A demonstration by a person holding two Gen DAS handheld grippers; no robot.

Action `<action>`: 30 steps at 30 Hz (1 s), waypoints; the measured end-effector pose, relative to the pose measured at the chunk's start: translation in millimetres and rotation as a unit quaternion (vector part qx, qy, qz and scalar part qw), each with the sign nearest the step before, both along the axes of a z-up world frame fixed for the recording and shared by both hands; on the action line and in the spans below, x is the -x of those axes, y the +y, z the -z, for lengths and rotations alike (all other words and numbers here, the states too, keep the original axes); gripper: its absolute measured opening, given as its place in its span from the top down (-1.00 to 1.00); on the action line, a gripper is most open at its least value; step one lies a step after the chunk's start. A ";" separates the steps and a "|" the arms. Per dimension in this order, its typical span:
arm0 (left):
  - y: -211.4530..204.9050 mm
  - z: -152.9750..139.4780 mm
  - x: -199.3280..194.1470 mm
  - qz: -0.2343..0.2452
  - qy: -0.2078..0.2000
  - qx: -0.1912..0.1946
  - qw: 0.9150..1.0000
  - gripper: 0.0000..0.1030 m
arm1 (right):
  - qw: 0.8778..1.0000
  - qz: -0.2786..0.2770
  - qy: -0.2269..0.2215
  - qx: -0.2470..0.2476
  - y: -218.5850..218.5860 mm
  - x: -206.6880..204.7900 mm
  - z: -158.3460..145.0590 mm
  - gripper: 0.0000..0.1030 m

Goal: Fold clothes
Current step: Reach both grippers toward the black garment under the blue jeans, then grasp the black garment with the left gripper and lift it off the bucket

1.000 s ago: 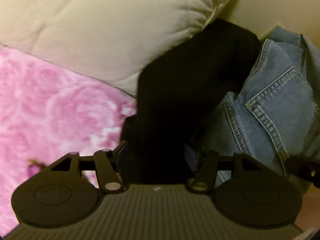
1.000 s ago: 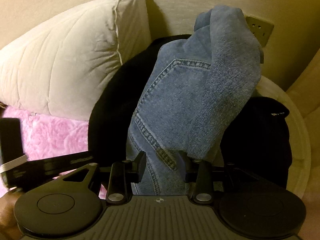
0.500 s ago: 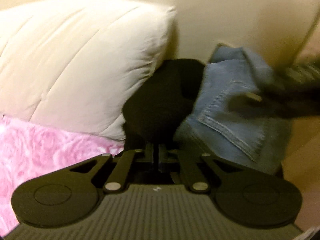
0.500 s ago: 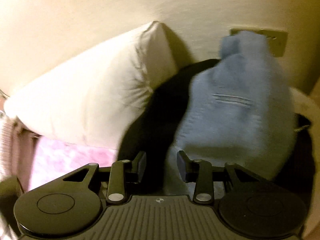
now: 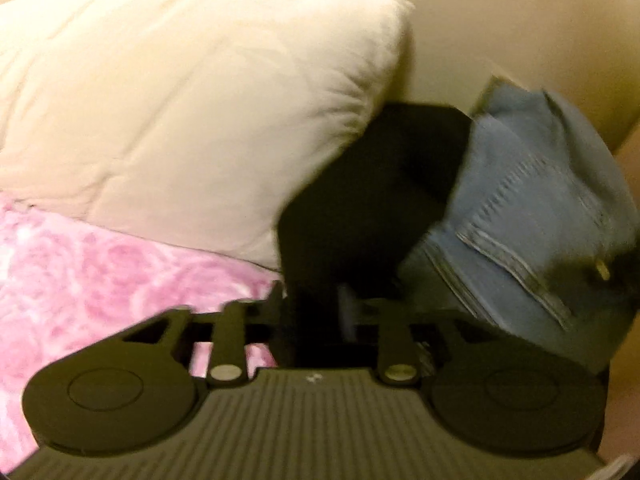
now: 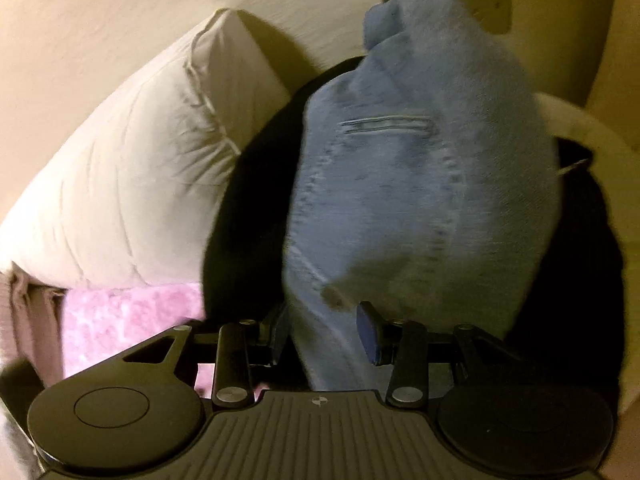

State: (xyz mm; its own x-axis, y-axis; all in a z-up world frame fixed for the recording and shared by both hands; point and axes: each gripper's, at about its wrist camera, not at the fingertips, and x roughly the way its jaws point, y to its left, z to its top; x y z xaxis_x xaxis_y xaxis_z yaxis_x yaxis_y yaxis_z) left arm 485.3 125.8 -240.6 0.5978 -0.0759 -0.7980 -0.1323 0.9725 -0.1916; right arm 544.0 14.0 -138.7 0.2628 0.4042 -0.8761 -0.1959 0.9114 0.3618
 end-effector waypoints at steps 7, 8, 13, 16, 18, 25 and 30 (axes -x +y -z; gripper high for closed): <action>-4.1 38.7 -31.4 0.032 0.030 0.061 0.997 0.03 | 0.999 0.039 0.015 -0.012 -25.7 -3.5 14.9 0.19; -8.9 44.9 -38.6 0.033 0.029 0.063 0.997 0.15 | 0.999 0.041 0.015 -0.012 -25.9 -4.3 16.1 0.19; -19.3 41.2 -62.0 0.043 0.016 0.034 0.998 0.88 | 0.999 0.048 0.020 -0.014 -26.5 -11.3 22.4 0.19; -22.5 -8.8 -48.3 0.071 -0.054 0.052 0.995 0.89 | 0.998 0.053 0.024 -0.017 -30.3 -15.2 22.2 0.20; -24.5 -39.8 -36.5 0.078 -0.090 0.062 0.991 0.89 | 0.998 0.061 0.025 -0.011 -30.6 -18.6 23.2 0.19; -15.9 -123.3 13.7 0.077 -0.174 0.110 0.976 0.90 | 0.996 0.086 0.009 -0.002 -43.1 -32.3 15.9 0.19; -7.5 -167.2 59.6 0.054 -0.212 0.112 0.969 0.90 | 0.997 0.074 -0.019 0.014 -46.6 -35.0 5.7 0.19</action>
